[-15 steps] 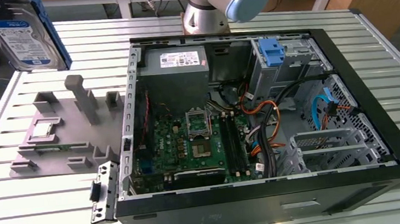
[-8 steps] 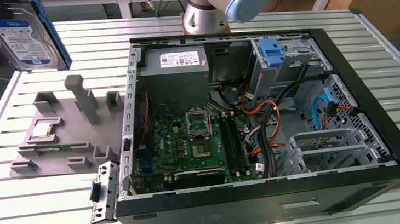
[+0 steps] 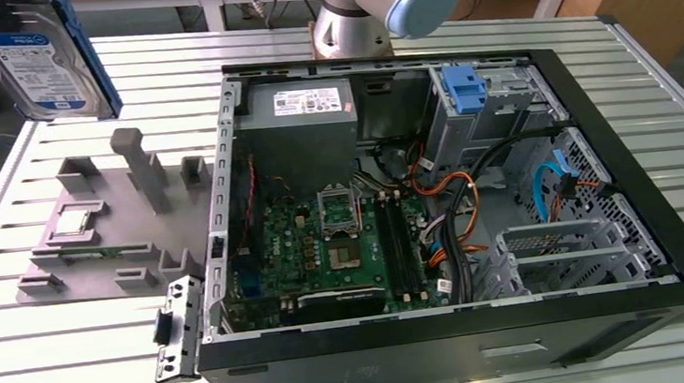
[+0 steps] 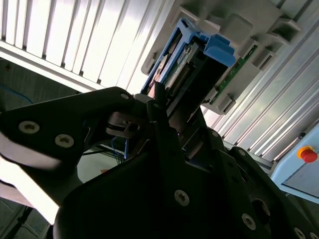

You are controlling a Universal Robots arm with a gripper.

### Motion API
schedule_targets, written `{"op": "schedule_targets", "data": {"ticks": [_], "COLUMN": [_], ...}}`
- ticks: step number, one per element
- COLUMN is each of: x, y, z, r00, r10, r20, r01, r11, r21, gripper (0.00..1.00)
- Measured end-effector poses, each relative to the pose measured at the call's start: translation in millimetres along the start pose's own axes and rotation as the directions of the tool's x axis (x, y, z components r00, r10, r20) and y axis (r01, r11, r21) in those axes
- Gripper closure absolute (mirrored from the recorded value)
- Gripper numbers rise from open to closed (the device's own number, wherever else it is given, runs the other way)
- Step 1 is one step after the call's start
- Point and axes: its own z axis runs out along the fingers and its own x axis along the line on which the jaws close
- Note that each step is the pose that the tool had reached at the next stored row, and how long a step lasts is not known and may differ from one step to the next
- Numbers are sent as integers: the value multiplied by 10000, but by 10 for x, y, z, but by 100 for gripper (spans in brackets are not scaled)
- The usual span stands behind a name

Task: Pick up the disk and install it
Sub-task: 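Pick up the disk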

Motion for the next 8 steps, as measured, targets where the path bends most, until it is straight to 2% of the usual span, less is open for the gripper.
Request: {"op": "schedule_targets", "data": {"ticks": [8], "x": [-1], "y": [0], "z": [-18], "r00": [10000], "r10": [0], "r20": [0], "r01": [0], "r11": [10000], "r21": [0], "gripper": [65]}}
